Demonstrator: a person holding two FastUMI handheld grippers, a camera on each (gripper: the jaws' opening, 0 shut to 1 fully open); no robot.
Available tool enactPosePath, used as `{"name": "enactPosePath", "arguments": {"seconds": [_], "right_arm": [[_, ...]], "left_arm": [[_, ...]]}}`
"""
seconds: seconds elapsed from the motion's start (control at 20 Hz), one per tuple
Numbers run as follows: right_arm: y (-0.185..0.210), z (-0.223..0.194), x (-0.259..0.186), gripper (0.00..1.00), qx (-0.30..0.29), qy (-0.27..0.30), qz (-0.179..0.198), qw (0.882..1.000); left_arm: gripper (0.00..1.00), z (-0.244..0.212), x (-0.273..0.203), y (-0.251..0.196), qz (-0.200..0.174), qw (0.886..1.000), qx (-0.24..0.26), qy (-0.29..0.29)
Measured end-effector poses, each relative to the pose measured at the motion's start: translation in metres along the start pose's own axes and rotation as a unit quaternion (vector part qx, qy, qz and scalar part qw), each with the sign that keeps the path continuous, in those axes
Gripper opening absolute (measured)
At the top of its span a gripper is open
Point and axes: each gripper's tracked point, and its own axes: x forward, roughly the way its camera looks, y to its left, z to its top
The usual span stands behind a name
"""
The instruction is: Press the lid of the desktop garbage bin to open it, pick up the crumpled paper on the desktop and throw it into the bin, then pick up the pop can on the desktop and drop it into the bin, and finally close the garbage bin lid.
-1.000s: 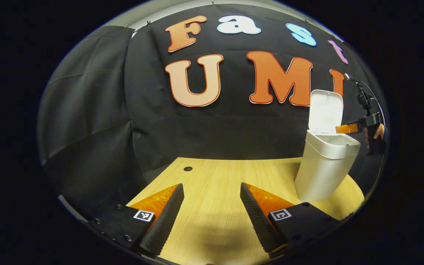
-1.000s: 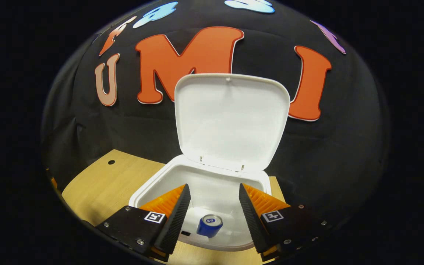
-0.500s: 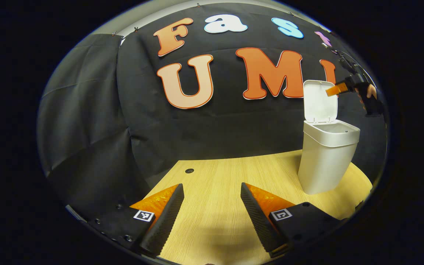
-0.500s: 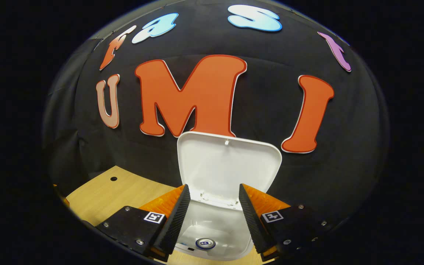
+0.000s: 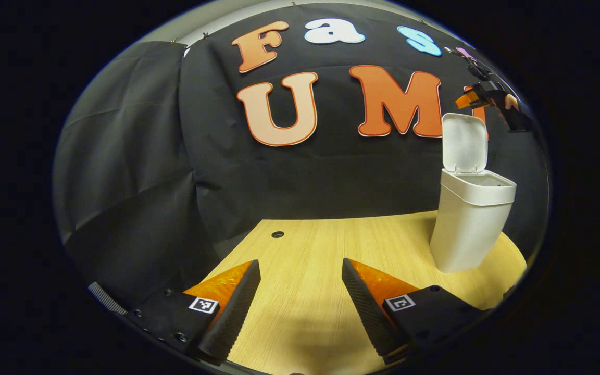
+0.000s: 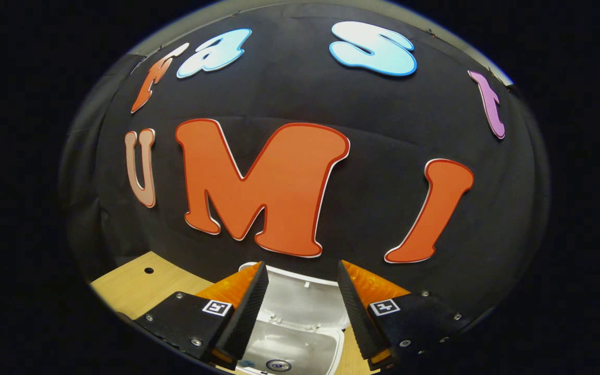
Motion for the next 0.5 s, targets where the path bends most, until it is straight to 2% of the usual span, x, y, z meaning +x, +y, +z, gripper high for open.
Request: {"name": "enactPosePath", "arguments": {"seconds": [0.1, 0.25, 0.4, 0.5], "right_arm": [[0.002, 0.008, 0.011, 0.81, 0.013, 0.006, 0.005, 1.0], [0.001, 0.02, 0.029, 0.81, 0.03, 0.01, 0.005, 0.999], [-0.002, 0.007, 0.047, 0.81, 0.075, 0.042, 0.008, 0.996], [-0.006, -0.009, 0.057, 0.81, 0.082, 0.065, 0.008, 0.994]], "left_arm": [[0.98, -0.004, -0.002, 0.01, 0.011, 1.0, -0.006, 0.003], [1.0, -0.012, -0.006, 0.023, 0.025, 0.999, -0.017, 0.012], [1.0, -0.02, -0.01, 0.036, 0.043, 0.998, -0.032, 0.021], [1.0, -0.026, -0.013, 0.043, 0.051, 0.998, -0.041, 0.025]]}}
